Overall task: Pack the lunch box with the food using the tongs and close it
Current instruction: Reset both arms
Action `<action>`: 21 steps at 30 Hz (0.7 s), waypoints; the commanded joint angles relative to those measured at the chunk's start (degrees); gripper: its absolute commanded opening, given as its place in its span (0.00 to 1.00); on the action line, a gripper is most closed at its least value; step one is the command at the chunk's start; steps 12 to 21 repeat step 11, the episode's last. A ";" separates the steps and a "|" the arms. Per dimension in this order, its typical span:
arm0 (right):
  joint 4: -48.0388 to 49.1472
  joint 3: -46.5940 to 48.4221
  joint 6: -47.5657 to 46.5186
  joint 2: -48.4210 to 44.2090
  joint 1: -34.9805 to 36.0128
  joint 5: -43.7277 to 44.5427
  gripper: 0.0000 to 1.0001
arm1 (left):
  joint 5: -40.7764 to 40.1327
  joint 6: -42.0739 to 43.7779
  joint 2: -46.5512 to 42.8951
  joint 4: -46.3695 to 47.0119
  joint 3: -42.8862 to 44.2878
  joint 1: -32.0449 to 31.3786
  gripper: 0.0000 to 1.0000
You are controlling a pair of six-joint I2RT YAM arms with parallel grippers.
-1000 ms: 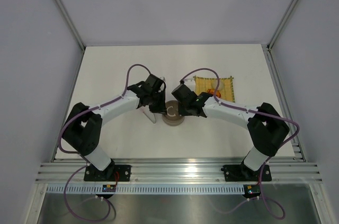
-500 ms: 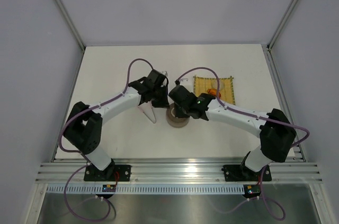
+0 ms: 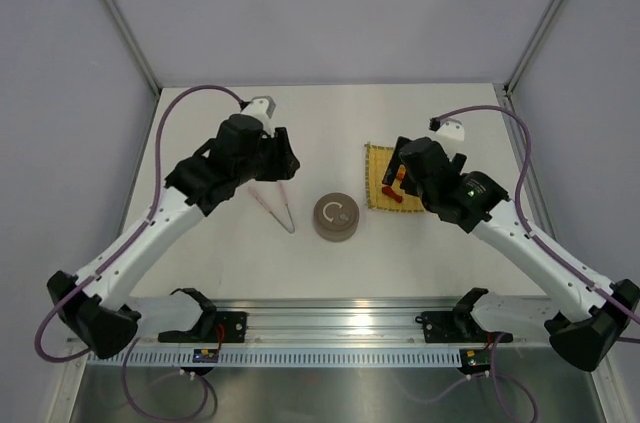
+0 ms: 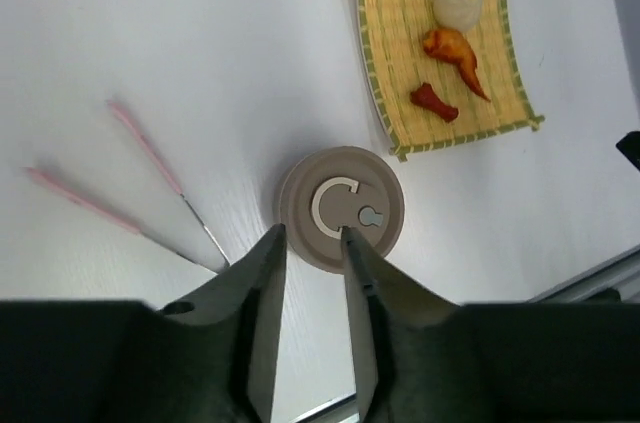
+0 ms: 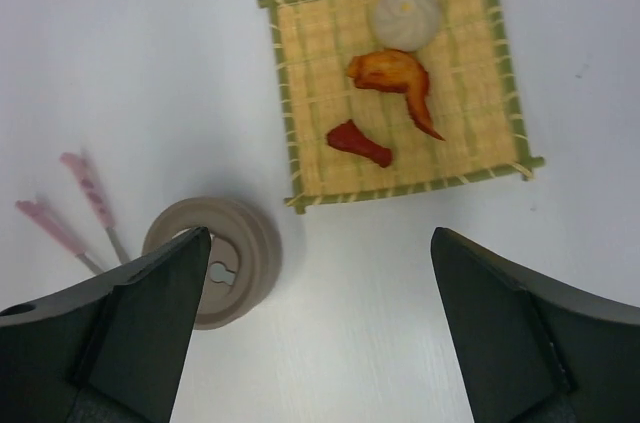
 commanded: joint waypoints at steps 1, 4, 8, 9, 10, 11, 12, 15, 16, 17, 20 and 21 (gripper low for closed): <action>-9.44 -1.56 5.11 -2.81 -0.34 9.61 0.99 | -7.89 4.46 -7.63 -1.83 -0.88 1.02 0.59; -11.64 -3.14 7.49 -5.19 -0.34 9.80 0.99 | -9.21 6.23 -10.28 -4.11 -0.70 2.43 0.89; -14.27 -5.16 10.99 -7.31 -0.43 10.06 1.00 | -10.79 7.11 -12.57 -6.66 -0.09 3.31 0.99; -14.54 -5.34 11.18 -7.48 -0.34 10.24 0.99 | -10.88 6.85 -12.66 -7.19 -0.09 3.40 0.99; -14.63 -5.43 11.27 -7.75 -0.34 10.42 0.99 | -10.89 6.67 -12.84 -7.28 -0.09 3.40 0.99; -14.98 -5.43 11.45 -7.83 -0.34 10.42 0.99 | -10.62 6.49 -12.93 -7.28 0.00 3.49 0.99; -14.98 -5.43 11.45 -7.83 -0.34 10.42 0.99 | -10.62 6.49 -12.93 -7.28 0.00 3.49 0.99; -14.98 -5.43 11.45 -7.83 -0.34 10.42 0.99 | -10.62 6.49 -12.93 -7.28 0.00 3.49 0.99; -14.98 -5.43 11.45 -7.83 -0.34 10.42 0.99 | -10.62 6.49 -12.93 -7.28 0.00 3.49 0.99; -14.98 -5.43 11.45 -7.83 -0.34 10.42 0.99 | -10.62 6.49 -12.93 -7.28 0.00 3.49 0.99; -14.98 -5.43 11.45 -7.83 -0.34 10.42 0.99 | -10.62 6.49 -12.93 -7.28 0.00 3.49 0.99; -14.98 -5.43 11.45 -7.83 -0.34 10.42 0.99 | -10.62 6.49 -12.93 -7.28 0.00 3.49 0.99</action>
